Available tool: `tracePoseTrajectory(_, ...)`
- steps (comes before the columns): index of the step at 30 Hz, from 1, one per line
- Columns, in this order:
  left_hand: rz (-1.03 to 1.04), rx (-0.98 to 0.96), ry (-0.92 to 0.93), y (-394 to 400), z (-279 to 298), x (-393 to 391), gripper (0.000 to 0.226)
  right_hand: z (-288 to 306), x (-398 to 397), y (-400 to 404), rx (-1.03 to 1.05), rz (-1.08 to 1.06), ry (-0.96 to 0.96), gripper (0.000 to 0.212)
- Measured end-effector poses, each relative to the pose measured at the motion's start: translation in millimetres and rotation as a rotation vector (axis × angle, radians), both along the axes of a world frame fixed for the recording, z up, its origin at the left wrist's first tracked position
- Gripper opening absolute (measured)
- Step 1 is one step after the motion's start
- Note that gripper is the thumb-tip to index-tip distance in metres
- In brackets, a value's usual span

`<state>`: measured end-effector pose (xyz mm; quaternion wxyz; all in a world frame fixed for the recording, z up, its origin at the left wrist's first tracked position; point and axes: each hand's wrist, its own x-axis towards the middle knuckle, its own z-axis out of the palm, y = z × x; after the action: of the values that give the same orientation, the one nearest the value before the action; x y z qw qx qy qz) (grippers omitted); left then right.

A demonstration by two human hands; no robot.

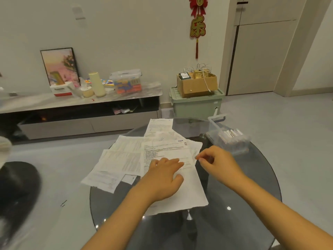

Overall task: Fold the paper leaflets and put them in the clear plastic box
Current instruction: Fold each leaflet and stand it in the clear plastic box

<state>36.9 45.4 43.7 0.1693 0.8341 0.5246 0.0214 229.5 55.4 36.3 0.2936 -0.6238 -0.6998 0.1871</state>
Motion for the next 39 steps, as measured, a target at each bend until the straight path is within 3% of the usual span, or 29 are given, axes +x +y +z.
tracePoseTrajectory(6,0.003,-0.091,0.037,-31,-20,-39,0.058,-27,-21,-20,-0.163,0.244,-0.128,0.014)
tracePoseTrajectory(11,0.005,-0.14,0.075,-35,-37,-52,0.067,-38,-24,-19,-0.236,0.447,-0.263,0.032)
tracePoseTrajectory(19,-0.058,0.0,0.065,-30,-40,-52,0.047,-37,-30,-17,-0.213,0.535,-0.453,0.052)
tracePoseTrajectory(23,0.002,-0.008,-0.078,-27,-41,-55,0.032,-39,-33,-14,-0.164,0.537,-0.511,0.039)
tracePoseTrajectory(29,0.133,-0.19,-0.335,-22,-29,-72,0.011,-26,-28,-10,-0.171,0.453,-0.385,0.01)
tracePoseTrajectory(35,0.156,-0.47,-0.572,-23,-13,-88,0.022,8,-10,-5,-0.305,0.478,-0.042,0.013)
tracePoseTrajectory(39,0.289,-0.541,-0.699,-20,-19,-85,0.022,5,-6,2,-0.2,0.315,0.12,0.01)
